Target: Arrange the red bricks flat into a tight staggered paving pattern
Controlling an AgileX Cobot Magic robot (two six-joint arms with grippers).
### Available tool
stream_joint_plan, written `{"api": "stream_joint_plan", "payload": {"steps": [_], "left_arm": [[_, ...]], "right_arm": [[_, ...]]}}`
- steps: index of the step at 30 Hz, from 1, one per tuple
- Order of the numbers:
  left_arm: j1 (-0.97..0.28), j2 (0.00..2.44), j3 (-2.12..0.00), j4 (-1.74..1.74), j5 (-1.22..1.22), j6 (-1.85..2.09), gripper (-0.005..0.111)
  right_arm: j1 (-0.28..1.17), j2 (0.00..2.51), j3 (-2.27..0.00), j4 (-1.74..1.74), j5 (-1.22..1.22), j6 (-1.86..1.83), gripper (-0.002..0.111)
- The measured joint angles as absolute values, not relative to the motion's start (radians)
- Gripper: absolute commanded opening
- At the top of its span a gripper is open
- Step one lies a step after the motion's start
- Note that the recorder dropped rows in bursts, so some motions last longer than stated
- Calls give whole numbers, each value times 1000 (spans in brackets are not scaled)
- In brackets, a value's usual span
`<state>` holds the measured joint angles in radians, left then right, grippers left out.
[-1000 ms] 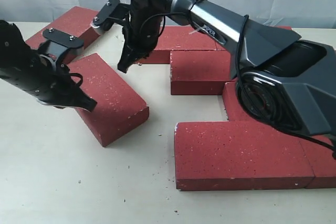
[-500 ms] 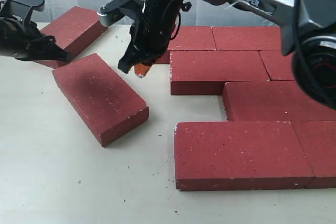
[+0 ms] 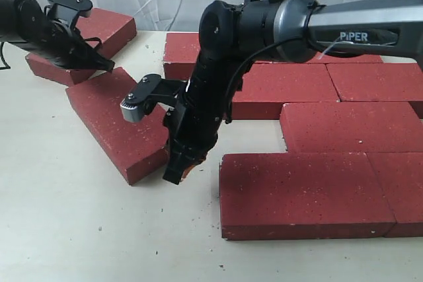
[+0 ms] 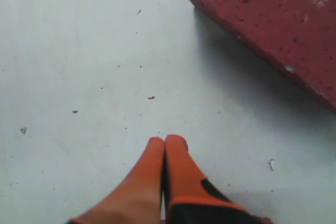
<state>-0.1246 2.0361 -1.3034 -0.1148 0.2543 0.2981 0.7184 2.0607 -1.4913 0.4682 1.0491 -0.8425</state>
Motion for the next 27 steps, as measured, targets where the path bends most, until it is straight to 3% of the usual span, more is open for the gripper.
{"api": "stream_joint_plan", "payload": {"steps": [20,27], "left_arm": [[-176,2094,-1367,-109,387,325,0],[-176,2082,-1372,-100,488,325,0]], "right_arm": [[725,2132,-1491,463,952,-871,-1],[729,2139,-1491,312,875,-817,-1]]}}
